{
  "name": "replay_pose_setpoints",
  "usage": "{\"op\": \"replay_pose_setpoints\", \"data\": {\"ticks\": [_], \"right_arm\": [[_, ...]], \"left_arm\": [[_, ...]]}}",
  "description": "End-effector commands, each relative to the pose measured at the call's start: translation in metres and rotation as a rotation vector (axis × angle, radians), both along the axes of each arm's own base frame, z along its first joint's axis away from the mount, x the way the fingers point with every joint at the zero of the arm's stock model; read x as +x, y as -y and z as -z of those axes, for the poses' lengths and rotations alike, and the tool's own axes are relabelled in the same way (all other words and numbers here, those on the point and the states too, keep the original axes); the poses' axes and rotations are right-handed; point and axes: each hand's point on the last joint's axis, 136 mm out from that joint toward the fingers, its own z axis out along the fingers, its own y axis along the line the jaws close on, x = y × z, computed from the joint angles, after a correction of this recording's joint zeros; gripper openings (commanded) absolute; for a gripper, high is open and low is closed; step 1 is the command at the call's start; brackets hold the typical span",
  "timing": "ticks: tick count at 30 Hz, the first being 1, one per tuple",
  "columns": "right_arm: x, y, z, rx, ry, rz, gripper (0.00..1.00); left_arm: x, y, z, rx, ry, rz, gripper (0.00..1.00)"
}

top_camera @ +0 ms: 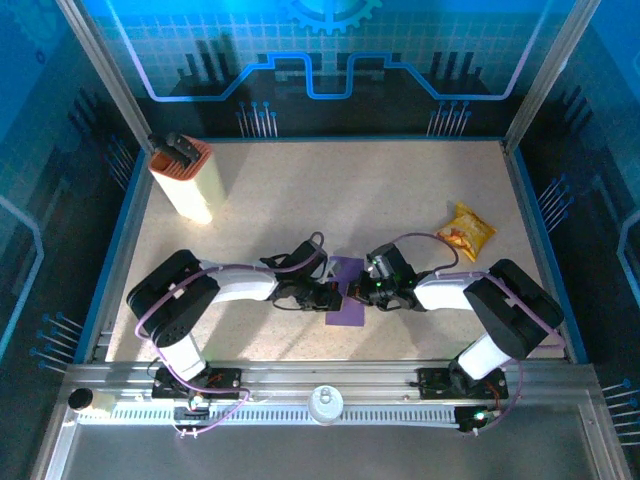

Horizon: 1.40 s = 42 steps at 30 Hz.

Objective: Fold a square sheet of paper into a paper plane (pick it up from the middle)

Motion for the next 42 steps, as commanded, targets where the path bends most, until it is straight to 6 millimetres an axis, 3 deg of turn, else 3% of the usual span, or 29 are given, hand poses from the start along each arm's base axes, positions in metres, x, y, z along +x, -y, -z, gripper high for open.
{"op": "replay_pose_setpoints", "data": {"ticks": [1, 7, 17, 24, 33, 42], "right_arm": [[-0.021, 0.028, 0.033, -0.129, -0.104, 0.029, 0.0], [-0.022, 0.033, 0.033, -0.152, -0.112, 0.032, 0.0], [-0.023, 0.04, 0.036, -0.166, -0.12, 0.038, 0.0], [-0.02, 0.039, 0.034, -0.165, -0.116, 0.037, 0.0], [-0.02, 0.037, 0.032, -0.154, -0.112, 0.027, 0.0], [-0.018, 0.033, 0.028, -0.142, -0.102, 0.007, 0.0]], "left_arm": [[0.007, 0.015, -0.012, -0.045, 0.011, 0.013, 0.0], [0.001, 0.011, 0.016, 0.005, -0.034, 0.028, 0.0], [-0.033, -0.03, 0.041, 0.114, -0.067, 0.059, 0.0], [-0.047, -0.044, 0.035, 0.128, -0.057, 0.093, 0.0], [-0.061, -0.061, 0.045, 0.166, -0.08, 0.084, 0.0], [-0.054, -0.062, 0.023, 0.108, -0.04, 0.036, 0.0]]}}
